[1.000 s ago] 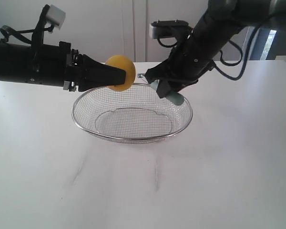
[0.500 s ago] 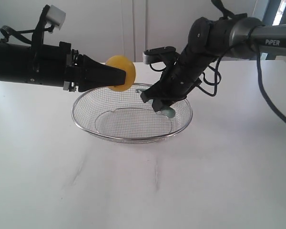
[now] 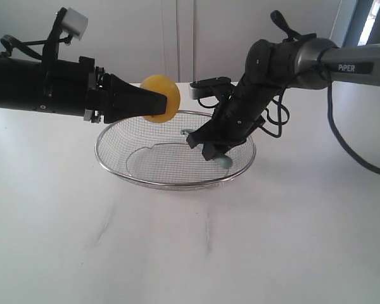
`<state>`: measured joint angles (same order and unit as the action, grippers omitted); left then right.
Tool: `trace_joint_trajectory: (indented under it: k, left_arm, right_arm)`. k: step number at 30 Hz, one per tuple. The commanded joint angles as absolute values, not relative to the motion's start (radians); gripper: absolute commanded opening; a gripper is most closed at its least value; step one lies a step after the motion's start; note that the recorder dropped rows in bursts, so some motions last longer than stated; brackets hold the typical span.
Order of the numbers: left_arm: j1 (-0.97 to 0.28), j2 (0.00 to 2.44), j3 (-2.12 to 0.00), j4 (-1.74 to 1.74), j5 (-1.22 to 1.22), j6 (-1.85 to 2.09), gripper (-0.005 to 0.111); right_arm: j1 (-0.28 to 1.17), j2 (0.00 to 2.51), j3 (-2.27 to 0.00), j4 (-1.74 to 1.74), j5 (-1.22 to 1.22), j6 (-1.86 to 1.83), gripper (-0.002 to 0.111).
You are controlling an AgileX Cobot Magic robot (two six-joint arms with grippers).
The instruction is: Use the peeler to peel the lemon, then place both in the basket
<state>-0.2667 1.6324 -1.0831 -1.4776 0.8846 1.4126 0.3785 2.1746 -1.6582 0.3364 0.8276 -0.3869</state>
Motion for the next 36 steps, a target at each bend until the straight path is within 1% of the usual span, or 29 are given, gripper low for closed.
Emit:
trace_joint_trajectory:
  k: [1, 8, 11, 14, 19, 27, 29, 33, 36]
  left_arm:
    - [-0.269, 1.628, -1.083, -1.499, 0.908, 1.414, 0.000]
    - [-0.269, 1.628, -1.083, -1.499, 0.908, 1.414, 0.000]
    - [-0.269, 1.628, -1.083, -1.499, 0.908, 1.414, 0.000]
    - [-0.269, 1.628, -1.083, -1.494, 0.920, 1.410, 0.000]
    - [-0.269, 1.628, -1.083, -1.494, 0.921, 1.410, 0.000]
    - [-0.269, 1.628, -1.083, -1.490, 0.910, 1.387, 0.000]
    - [-0.269, 1.628, -1.083, -1.488, 0.908, 1.387, 0.000]
    - [-0.269, 1.628, -1.083, -1.486, 0.908, 1.387, 0.000]
    - [-0.269, 1.628, -1.083, -1.486, 0.908, 1.387, 0.000]
  right_arm:
    - [0.377, 2.176, -1.664, 0.343, 0.832, -0.397, 0.005]
    - [0.377, 2.176, -1.664, 0.343, 0.831, -0.384, 0.030]
    - [0.377, 2.176, -1.664, 0.343, 0.832, -0.361, 0.038]
    - [0.377, 2.176, -1.664, 0.343, 0.829, -0.356, 0.042]
    - [0.377, 2.151, -1.664, 0.343, 0.829, -0.353, 0.042]
    - [0.377, 2.055, -1.664, 0.340, 0.929, -0.313, 0.041]
    - [0.377, 2.034, -1.664, 0.340, 0.953, -0.279, 0.036]
    - [0.377, 2.004, -1.664, 0.340, 0.980, -0.252, 0.019]
    - [0.377, 1.987, -1.664, 0.340, 1.006, -0.219, 0.009]
